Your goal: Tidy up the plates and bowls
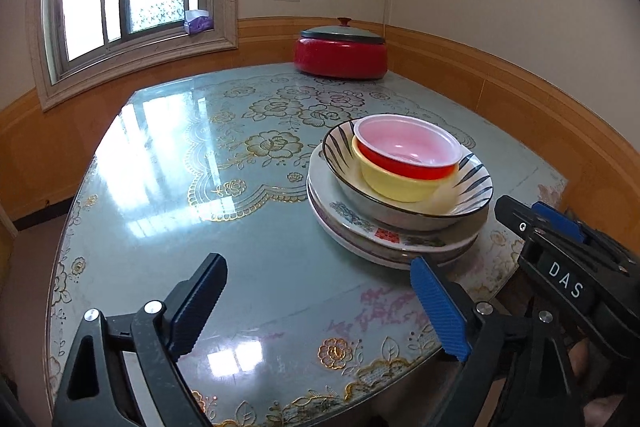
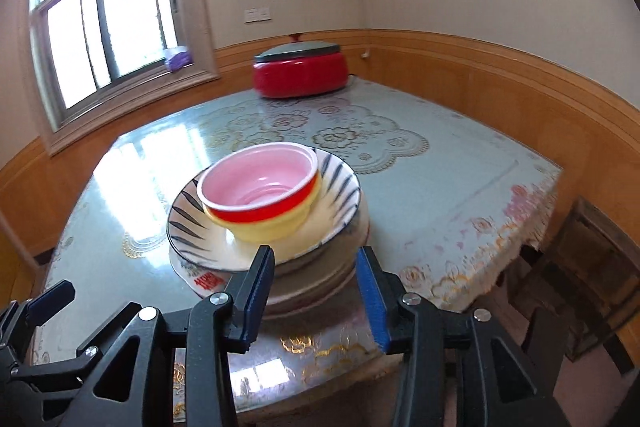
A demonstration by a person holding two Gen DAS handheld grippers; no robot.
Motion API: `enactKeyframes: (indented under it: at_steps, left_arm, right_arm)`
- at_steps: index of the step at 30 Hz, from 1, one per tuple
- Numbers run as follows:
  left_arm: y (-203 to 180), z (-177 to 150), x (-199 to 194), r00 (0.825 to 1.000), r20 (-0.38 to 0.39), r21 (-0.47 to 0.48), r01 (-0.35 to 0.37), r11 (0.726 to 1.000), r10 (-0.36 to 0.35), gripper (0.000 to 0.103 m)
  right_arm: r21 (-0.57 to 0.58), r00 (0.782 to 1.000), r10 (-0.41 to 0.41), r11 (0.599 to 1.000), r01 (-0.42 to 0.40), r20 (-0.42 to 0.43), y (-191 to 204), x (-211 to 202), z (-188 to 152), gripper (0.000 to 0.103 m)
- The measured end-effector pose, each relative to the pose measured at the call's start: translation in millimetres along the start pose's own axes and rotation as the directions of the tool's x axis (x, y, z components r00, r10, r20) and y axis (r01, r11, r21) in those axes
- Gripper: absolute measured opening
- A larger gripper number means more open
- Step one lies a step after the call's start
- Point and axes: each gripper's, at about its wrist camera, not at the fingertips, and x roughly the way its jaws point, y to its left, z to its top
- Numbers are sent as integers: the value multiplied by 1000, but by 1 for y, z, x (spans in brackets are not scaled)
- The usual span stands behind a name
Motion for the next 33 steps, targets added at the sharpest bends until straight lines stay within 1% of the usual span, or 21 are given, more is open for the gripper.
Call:
enactKeyframes:
  at_steps: [1, 4, 8, 10, 14, 20, 23, 28, 33]
  left_arm:
    - [2, -2, -1, 1000, 4, 5, 8, 1000, -8, 94]
    - [5, -4, -7, 999, 28, 21, 18, 1000, -18, 103]
    - [6, -4, -13, 998, 47, 39, 35, 999, -37, 103]
    - [6, -4, -14, 998, 51, 53, 28, 998, -31, 103]
    - [11, -3, -15, 997, 62, 45, 41, 998, -44, 103]
    - [16, 1, -19, 995, 92, 35, 43, 998, -47, 103]
    - [18, 2, -18, 993, 94, 28, 63, 998, -65, 103]
    - [19, 1, -17, 994, 93, 22, 64, 998, -66, 103]
    - [18, 1, -15, 995, 86, 22, 47, 999, -49, 103]
  right_arm:
    - [8, 1000, -19, 1000, 19, 1, 0, -2, -3, 43]
    - [29, 998, -56, 998, 56, 4, 2, -7, -7, 43]
    - [15, 995, -98, 995, 98, 19, 9, -12, -8, 43]
    - [18, 992, -120, 993, 119, 32, 12, -14, -9, 43]
    - [26, 989, -142, 990, 140, 49, 16, -17, -14, 43]
    - [36, 988, -149, 988, 148, 37, 17, -16, -16, 43]
    - [40, 988, -152, 988, 150, 41, 17, -18, -15, 43]
    - [38, 988, -148, 989, 146, 38, 17, -16, -15, 43]
    - [34, 990, -139, 990, 138, 33, 18, -15, -14, 43]
